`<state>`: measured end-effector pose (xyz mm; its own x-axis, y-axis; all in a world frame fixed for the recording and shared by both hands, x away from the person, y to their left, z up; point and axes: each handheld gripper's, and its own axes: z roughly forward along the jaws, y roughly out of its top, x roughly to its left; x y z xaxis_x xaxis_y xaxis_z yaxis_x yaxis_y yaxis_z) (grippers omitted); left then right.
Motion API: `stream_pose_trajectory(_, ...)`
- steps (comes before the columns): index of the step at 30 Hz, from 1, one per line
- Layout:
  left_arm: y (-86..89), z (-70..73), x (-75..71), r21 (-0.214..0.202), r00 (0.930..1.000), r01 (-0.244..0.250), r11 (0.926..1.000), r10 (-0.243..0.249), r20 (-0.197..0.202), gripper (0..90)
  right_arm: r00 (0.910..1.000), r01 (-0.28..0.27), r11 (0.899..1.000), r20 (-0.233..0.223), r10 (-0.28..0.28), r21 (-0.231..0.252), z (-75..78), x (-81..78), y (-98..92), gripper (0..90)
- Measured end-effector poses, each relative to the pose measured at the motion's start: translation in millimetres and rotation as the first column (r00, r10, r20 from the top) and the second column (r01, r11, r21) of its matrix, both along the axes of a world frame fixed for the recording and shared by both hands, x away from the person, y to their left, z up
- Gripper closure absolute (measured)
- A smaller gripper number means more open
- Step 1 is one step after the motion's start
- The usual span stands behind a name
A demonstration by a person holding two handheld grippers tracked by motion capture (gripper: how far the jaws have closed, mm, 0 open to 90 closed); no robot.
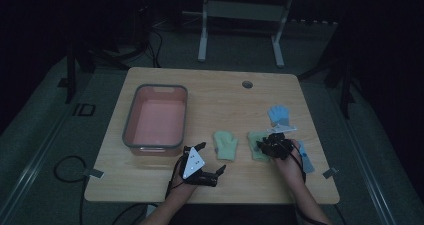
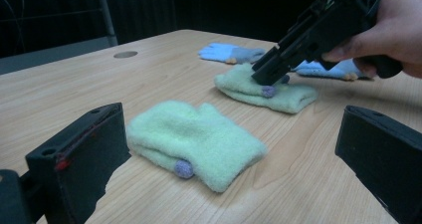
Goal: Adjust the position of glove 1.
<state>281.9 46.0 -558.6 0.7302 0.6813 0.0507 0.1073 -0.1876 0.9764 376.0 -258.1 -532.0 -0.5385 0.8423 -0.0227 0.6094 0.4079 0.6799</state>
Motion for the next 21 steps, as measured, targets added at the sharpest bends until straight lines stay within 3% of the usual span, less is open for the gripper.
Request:
stream_pose_trajectory(5,-0.2,0.0,-0.2,0.001,1.0000,0.000,1.0000,0.000,0.002,0.0,0.9998,-0.020,1.000,0.010,0.020,0.012,6.9,-1.3,-5.6,62.0)
stream_pose_trajectory(13,-0.2,0.0,-0.2,0.004,1.0000,-0.002,1.0000,0.002,0.003,0.0,0.9903,-0.138,0.990,0.027,0.137,0.041,23.5,7.8,-21.8,58.8)
stream_pose_trajectory(15,-0.2,0.0,-0.2,0.003,1.0000,-0.001,1.0000,0.001,0.002,0.0,0.9878,-0.156,0.985,0.022,0.154,0.071,25.1,10.3,-23.6,59.0)
stream_pose_trajectory(21,-0.2,0.0,-0.2,0.004,1.0000,-0.001,1.0000,0.001,0.002,0.0,0.9761,-0.217,0.975,0.028,0.215,0.045,22.3,16.3,-24.3,59.8)
